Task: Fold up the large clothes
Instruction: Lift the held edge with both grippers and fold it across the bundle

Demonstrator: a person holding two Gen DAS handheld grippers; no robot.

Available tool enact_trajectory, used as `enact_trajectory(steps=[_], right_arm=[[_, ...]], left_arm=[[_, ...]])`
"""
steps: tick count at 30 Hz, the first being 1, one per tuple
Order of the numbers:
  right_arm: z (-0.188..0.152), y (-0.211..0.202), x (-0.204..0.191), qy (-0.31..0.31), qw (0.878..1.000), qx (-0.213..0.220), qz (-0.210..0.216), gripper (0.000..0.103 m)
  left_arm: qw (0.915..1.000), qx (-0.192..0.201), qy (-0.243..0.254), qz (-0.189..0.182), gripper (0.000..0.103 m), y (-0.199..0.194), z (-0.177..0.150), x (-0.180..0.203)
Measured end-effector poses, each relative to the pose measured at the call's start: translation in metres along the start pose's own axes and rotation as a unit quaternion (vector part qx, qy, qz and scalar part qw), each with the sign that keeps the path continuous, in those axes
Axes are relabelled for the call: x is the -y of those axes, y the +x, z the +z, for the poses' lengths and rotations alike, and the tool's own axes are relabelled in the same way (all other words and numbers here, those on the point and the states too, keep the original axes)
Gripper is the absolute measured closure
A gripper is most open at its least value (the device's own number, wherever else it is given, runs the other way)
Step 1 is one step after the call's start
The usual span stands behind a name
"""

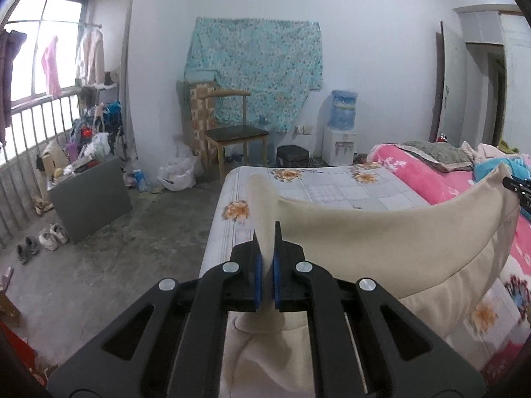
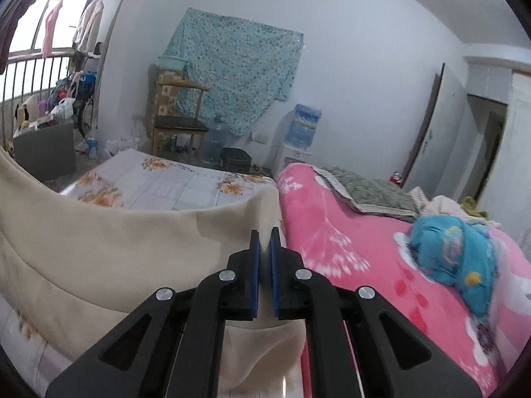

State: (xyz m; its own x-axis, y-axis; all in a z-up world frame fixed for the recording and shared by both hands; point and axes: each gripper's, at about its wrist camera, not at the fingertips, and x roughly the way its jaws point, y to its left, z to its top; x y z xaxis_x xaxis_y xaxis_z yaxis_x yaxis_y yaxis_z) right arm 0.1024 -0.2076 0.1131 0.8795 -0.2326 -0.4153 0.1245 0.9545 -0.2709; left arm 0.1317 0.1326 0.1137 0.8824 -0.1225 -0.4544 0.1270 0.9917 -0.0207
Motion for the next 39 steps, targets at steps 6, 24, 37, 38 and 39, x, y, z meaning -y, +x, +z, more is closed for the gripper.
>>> enact_trajectory(steps=[6,24,37,38,39], right_arm=[[-0.002,0.139,-0.007,0.043,0.988,-0.132,0.068,0.096],[-0.107,0.095,0.037,0.156,0.938,-0.250,0.185,0.085],[-0.127,0.042,0.001,0.115,0.958,-0.233,0.124,0.067],[-0.136,0.046,-0.004,0.110,0.955,-0.248,0.118,0.062],[-0.147,0.052,-0.010,0.105,0.953,-0.264,0.109,0.062]], left_arm=[[0.9891,-0.145,-0.019,-0.019,0.092,0.145,0.005,-0.017],[0.9543,-0.248,-0.119,-0.117,0.082,0.109,-0.093,-0.030],[0.9646,-0.231,-0.068,-0.107,0.030,0.067,-0.103,-0.007],[0.9595,-0.261,-0.047,-0.097,0.027,0.074,-0.115,0.004],[0.9583,-0.276,-0.019,-0.073,0.026,0.077,-0.121,0.014]])
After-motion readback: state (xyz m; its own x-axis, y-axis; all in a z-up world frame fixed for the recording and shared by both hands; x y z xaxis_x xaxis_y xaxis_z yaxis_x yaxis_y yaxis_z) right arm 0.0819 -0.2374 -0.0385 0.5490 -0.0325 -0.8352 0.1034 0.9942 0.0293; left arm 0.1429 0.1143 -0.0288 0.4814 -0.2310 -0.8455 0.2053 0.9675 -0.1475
